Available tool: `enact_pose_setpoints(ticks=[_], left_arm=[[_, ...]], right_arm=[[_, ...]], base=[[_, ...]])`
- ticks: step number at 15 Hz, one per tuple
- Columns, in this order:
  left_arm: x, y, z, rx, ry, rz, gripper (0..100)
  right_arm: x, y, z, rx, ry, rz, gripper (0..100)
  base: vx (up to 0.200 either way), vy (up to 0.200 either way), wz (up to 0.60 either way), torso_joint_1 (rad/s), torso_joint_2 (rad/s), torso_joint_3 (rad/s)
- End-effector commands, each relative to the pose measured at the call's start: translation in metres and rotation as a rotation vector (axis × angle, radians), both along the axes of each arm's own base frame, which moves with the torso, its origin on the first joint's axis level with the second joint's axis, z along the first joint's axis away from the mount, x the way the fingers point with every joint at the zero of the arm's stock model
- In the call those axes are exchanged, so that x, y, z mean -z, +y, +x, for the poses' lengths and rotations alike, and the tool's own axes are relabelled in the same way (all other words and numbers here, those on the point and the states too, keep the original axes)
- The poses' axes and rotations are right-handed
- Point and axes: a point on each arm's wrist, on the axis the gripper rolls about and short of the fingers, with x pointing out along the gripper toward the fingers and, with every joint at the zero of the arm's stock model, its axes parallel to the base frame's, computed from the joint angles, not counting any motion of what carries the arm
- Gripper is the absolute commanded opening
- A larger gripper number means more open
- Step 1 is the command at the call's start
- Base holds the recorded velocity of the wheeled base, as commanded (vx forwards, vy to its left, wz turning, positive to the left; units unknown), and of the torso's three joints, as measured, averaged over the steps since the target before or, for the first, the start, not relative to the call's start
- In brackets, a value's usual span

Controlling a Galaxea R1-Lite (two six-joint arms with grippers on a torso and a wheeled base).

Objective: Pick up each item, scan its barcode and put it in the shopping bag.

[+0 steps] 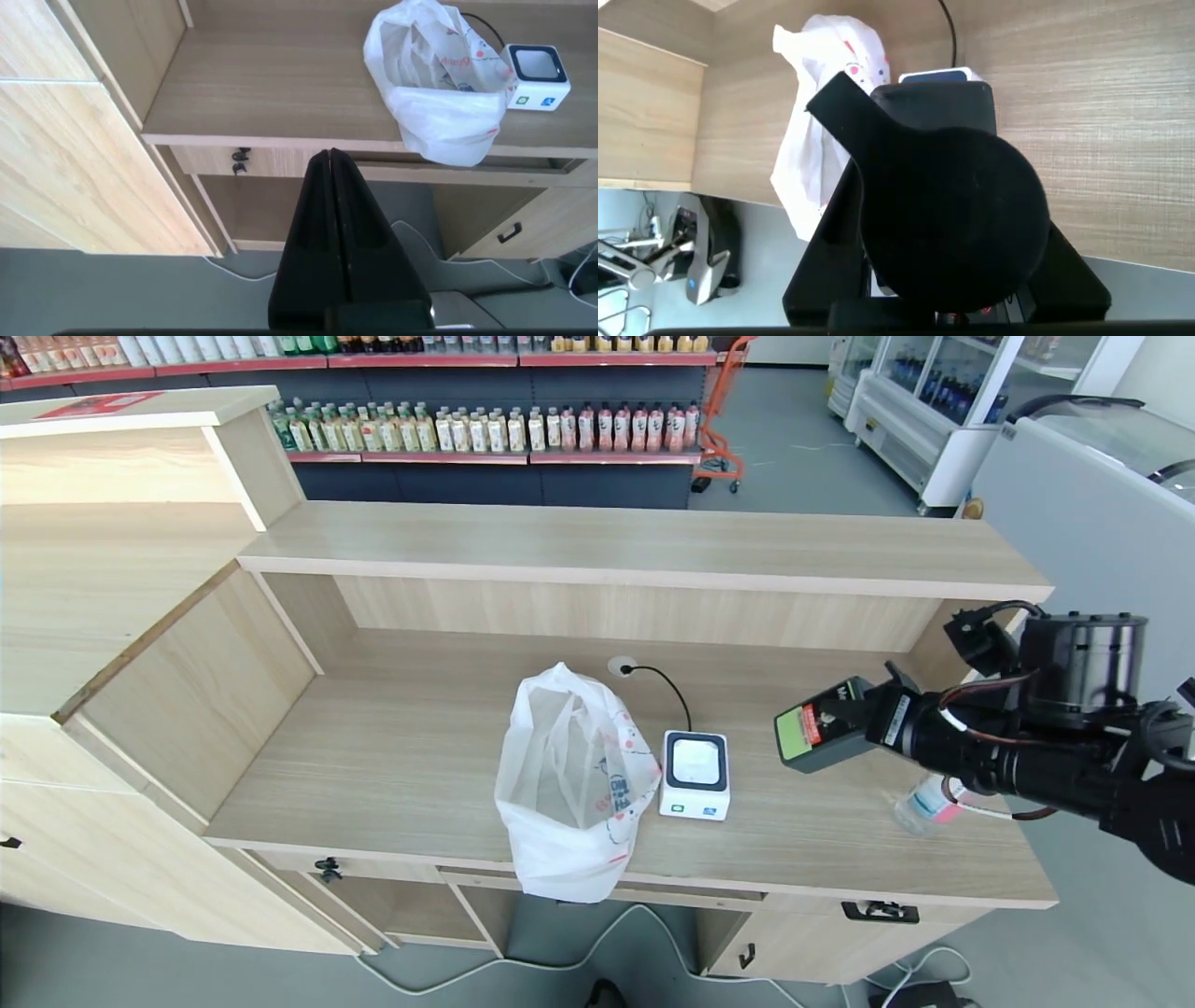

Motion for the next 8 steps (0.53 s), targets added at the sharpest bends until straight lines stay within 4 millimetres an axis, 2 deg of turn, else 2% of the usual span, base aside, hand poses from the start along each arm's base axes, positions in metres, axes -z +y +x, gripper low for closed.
enact_pose_setpoints(ticks=[1, 7, 8], left_arm=[[0.0, 0.0, 0.0, -0.001, 0.0, 0.0, 0], [0.0, 0.0, 0.0, -0.001, 0.0, 0.0, 0], [0.0, 0.0, 0.0, -0.001, 0.0, 0.0, 0]], right_arm=[[0.017, 0.016, 0.008, -0.036, 0.046, -0.015, 0], [0.033, 0.034, 0.025, -0.085, 0.066, -0.071, 0], [0.037, 0.038, 0.034, -0.097, 0.053, -0.102, 0]], base=[[0.0, 0.0, 0.0, 0.0, 0.0, 0.0], [0.0, 0.0, 0.0, 0.0, 0.0, 0.0], [0.0, 0.0, 0.0, 0.0, 0.0, 0.0]])
